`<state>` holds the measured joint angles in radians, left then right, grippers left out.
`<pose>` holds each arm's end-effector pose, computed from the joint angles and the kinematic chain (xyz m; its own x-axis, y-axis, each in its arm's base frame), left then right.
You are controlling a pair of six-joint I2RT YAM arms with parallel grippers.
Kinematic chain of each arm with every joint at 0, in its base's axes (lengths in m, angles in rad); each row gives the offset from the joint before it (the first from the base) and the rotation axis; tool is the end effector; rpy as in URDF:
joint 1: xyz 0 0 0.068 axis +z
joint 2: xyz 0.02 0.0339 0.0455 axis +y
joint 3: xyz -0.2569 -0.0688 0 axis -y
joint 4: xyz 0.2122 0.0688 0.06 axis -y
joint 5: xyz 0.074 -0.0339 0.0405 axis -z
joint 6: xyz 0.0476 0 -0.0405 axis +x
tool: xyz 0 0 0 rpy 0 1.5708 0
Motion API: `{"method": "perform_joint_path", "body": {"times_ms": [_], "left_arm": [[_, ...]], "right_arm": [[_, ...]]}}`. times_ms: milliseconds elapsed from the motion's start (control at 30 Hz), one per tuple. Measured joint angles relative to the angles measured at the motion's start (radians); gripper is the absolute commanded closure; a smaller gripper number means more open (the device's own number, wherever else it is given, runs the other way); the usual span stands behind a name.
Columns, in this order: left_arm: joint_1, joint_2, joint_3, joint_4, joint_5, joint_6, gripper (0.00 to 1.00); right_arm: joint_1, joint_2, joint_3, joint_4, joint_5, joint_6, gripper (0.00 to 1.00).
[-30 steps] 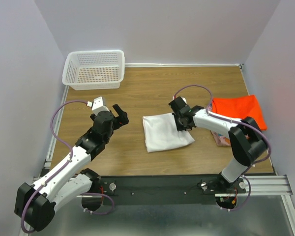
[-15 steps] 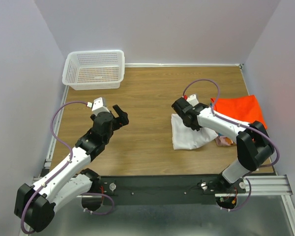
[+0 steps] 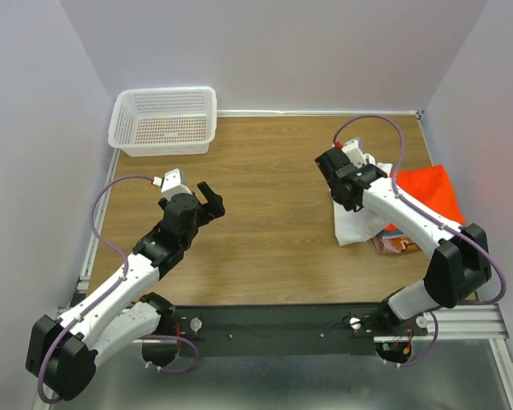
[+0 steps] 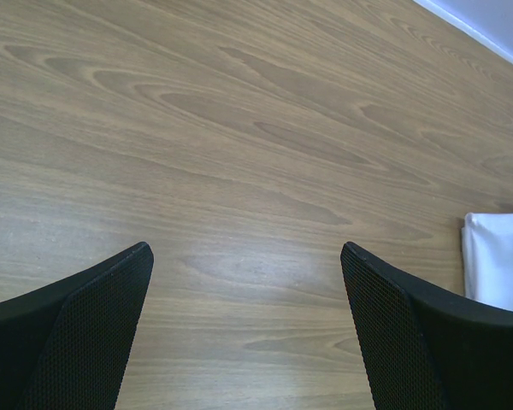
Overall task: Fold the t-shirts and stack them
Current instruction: Neatly place the folded tshirt to the corner
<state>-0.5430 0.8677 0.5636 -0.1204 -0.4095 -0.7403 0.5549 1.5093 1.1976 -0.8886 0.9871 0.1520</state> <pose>0.1652 -0.0776 0.2547 -0.3705 -0.4991 -0.7833 -0.1172 0.8618 -0.4936 0.2427 0.1037 0.2685 -0.7882 -0.3904 -0.4757 0.0868 0.6947 -0.7140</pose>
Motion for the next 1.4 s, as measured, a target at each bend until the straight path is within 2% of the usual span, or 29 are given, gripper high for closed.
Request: {"method": "perform_joint_path", "body": {"times_ms": [200,533,933,1067,1400], "left_arm": [[0.0,0.021,0.0,0.0,0.0,0.0,0.02],[0.001,0.031,0.0,0.0,-0.001,0.0,0.02],[0.005,0.039,0.0,0.0,-0.002,0.0,0.02],[0.007,0.043,0.0,0.0,-0.002,0.0,0.02],[0.012,0.079,0.0,0.002,-0.002,0.0,0.02]], "right_arm": [[-0.014,-0.03,0.062,0.001,0.002,-0.074,1.0],[-0.014,-0.108,0.123,-0.002,-0.079,-0.196,1.0],[-0.027,-0.127,0.315,-0.043,-0.126,-0.303,1.0],[-0.051,-0.128,0.349,-0.07,-0.147,-0.325,1.0],[-0.2,-0.126,0.356,-0.138,-0.225,-0.372,1.0]]}}
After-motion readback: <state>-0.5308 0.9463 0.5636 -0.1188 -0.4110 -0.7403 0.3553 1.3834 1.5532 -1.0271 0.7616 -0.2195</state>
